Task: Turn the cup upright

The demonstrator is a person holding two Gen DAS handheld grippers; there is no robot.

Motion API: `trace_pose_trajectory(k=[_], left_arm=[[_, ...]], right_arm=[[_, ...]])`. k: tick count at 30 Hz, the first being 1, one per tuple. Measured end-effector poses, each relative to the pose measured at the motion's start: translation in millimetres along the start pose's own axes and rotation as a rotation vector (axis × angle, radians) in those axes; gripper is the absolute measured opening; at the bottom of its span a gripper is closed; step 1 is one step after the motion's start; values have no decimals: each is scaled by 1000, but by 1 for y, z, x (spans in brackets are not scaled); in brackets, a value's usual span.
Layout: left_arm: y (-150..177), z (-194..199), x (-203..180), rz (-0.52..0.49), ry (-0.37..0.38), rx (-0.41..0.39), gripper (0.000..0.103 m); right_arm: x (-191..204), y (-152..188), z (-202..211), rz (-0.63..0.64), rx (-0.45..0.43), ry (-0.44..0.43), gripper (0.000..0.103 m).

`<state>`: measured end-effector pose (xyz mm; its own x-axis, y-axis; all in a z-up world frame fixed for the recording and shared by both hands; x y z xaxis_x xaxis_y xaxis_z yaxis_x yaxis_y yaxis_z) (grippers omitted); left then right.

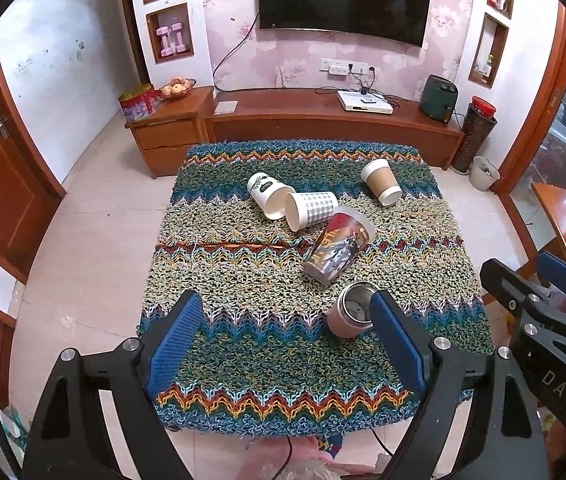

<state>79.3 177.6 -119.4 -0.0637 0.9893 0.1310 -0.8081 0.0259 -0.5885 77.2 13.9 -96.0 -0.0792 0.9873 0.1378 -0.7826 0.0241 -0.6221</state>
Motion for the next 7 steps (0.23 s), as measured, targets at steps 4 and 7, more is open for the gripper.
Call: trace_pose_trajectory(k=[4, 7], left_arm=[[-1, -2, 0, 1, 1, 3, 88], [-1, -2, 0, 2, 2, 3, 88]], right_arm=[[-2, 0, -3, 0, 5, 3, 72], [-3, -1, -4, 0, 9, 4, 72]])
Point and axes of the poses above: each gripper's, at about its wrist camera, not at the fingertips, and z roughly against the way its jaws point, x to its left, y to its underside, the point moved 9 cm from there along -z, roughly the way its jaws point, and after that the axes turned 9 degrees about -y, right-handed, at the moved point
